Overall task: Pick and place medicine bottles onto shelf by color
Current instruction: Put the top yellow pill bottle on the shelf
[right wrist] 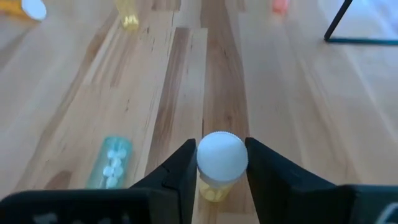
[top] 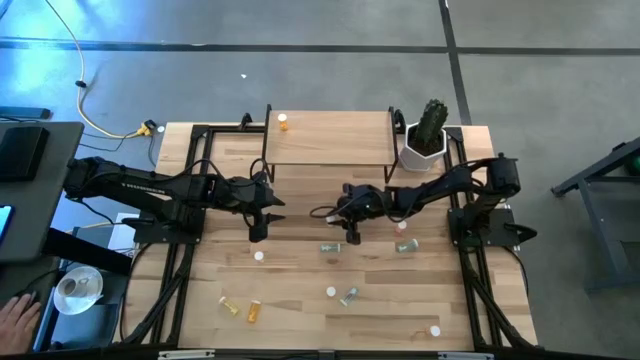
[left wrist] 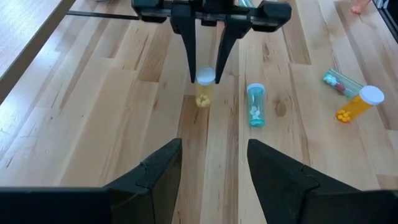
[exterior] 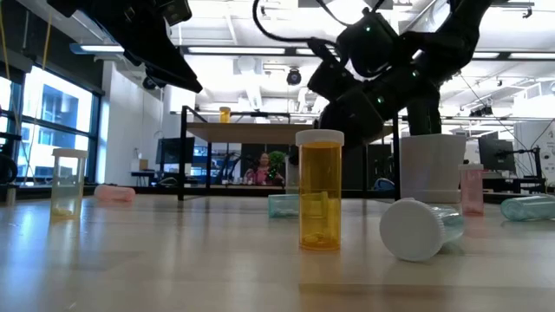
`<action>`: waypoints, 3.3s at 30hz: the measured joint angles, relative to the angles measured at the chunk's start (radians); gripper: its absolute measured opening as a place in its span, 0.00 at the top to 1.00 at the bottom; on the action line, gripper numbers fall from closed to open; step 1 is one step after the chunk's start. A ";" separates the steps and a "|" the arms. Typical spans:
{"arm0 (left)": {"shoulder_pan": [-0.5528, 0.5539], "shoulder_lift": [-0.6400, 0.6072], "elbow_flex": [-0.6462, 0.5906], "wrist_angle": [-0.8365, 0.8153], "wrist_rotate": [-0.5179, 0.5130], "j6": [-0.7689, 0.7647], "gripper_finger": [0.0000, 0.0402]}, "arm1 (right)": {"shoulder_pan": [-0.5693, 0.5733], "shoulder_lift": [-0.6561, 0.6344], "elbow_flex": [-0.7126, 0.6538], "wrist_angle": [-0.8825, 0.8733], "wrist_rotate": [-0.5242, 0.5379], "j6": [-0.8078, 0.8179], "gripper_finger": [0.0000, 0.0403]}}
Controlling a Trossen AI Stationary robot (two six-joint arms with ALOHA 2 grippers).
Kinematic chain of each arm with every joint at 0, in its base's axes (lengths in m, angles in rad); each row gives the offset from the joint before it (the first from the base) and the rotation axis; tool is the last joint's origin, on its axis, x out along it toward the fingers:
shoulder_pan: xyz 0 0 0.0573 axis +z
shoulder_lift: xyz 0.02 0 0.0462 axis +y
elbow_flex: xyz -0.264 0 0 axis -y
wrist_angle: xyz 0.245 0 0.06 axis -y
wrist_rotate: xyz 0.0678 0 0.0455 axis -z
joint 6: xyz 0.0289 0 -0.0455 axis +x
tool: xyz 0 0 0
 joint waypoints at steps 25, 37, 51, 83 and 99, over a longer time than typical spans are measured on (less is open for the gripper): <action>0.000 0.000 0.000 -0.007 -0.075 0.001 0.57 | -0.177 -0.097 0.539 -0.482 0.000 -0.185 0.74; 0.000 0.000 0.000 -0.006 -0.075 0.000 0.57 | -0.350 -0.097 0.759 -0.623 0.000 -0.202 0.74; 0.000 0.000 0.000 -0.003 -0.074 0.000 0.57 | -0.465 -0.024 0.893 -0.632 -0.009 -0.169 0.74; 0.000 0.000 0.000 -0.003 -0.074 0.000 0.57 | -0.472 0.235 0.975 -0.758 -0.051 -0.112 0.74; 0.000 0.000 0.000 -0.006 -0.074 0.000 0.57 | -0.472 0.251 0.975 -0.761 -0.033 -0.115 0.74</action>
